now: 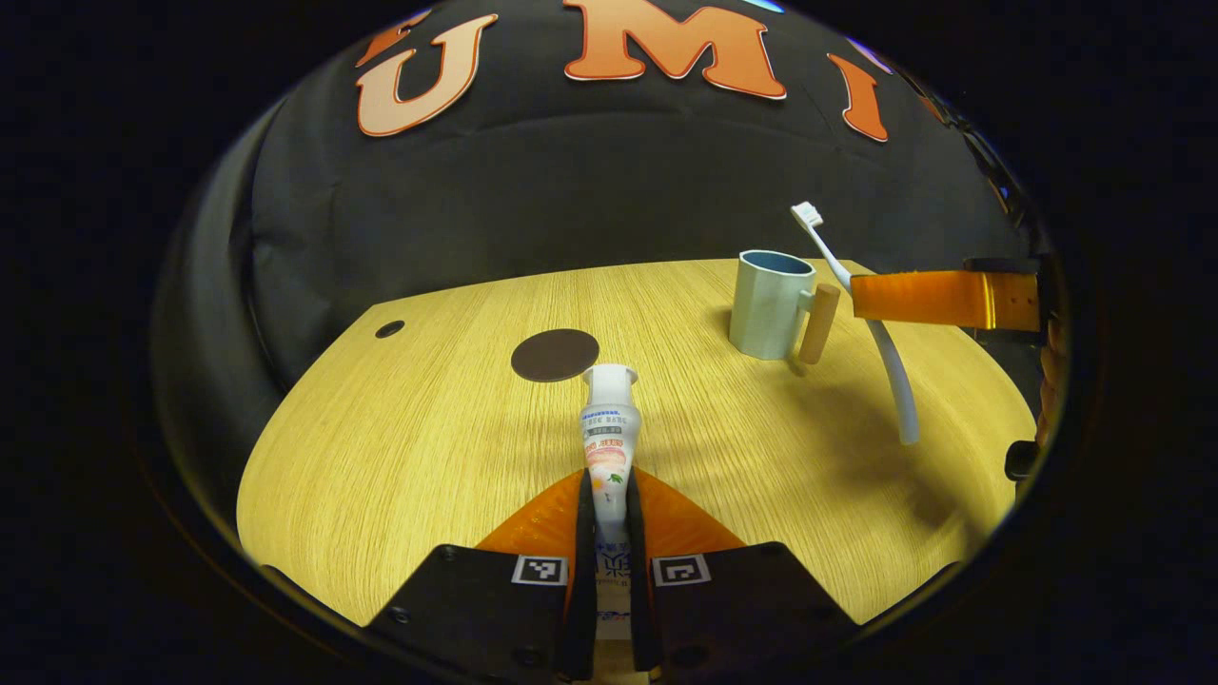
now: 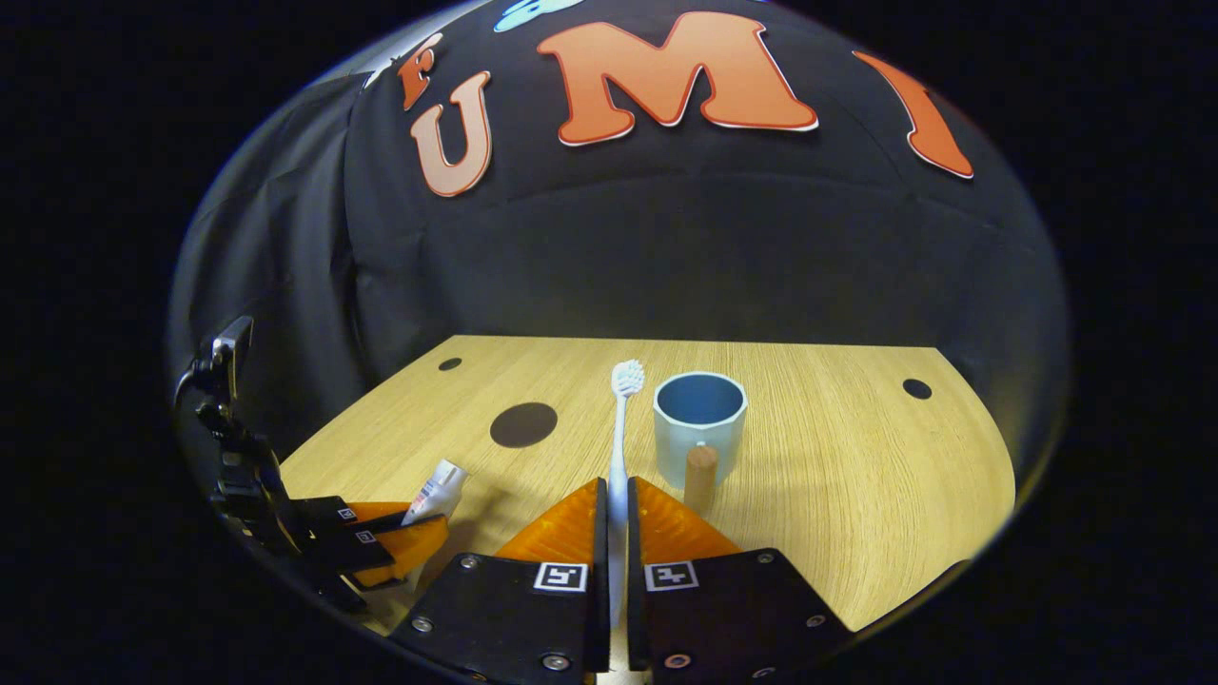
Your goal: Put the toothbrush and toothpaste on the desktop into the cup, then pick up the cup and place it on the coaster on the desktop.
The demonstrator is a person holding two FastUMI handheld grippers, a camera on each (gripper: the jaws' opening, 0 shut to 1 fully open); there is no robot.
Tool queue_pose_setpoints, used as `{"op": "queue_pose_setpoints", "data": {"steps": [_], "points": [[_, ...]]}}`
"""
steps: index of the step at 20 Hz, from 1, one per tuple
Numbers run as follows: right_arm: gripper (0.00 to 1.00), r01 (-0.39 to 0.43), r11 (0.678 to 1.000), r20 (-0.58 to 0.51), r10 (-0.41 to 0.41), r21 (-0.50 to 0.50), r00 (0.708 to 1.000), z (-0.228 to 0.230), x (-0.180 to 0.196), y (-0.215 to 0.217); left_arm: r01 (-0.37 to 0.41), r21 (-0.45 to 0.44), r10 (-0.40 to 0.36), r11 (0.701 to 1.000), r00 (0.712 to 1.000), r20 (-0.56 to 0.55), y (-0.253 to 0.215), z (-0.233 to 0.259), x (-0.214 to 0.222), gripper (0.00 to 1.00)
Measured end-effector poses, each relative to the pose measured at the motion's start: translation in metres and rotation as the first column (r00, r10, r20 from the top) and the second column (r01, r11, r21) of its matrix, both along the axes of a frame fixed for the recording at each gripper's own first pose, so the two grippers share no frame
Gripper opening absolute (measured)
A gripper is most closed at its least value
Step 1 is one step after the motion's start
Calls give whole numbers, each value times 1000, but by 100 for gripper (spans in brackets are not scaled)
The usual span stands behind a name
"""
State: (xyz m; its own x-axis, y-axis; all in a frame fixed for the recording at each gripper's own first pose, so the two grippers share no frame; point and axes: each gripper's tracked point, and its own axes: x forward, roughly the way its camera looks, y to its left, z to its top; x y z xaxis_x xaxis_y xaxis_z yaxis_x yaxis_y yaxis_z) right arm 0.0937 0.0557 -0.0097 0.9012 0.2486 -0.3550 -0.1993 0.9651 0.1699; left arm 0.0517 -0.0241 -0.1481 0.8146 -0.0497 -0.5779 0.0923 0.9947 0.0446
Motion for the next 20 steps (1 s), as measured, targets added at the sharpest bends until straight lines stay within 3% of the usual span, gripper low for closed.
{"op": "queue_pose_setpoints", "data": {"steps": [11, 17, 20], "points": [[8, 103, 995, 204, -103, 9, 973, 43, 42, -22, 0, -22, 1, 1000, 999, 40, 7, 4, 3, 19], [8, 166, 984, 286, -176, 57, 942, 62, 67, -42, -7, -35, 8, 999, 999, 43, 7, 2, 0, 19], [7, 156, 984, 347, -178, 90, 921, 81, 74, -42, -14, -34, 15, 999, 999, 41, 10, 0, 1, 18]]}}
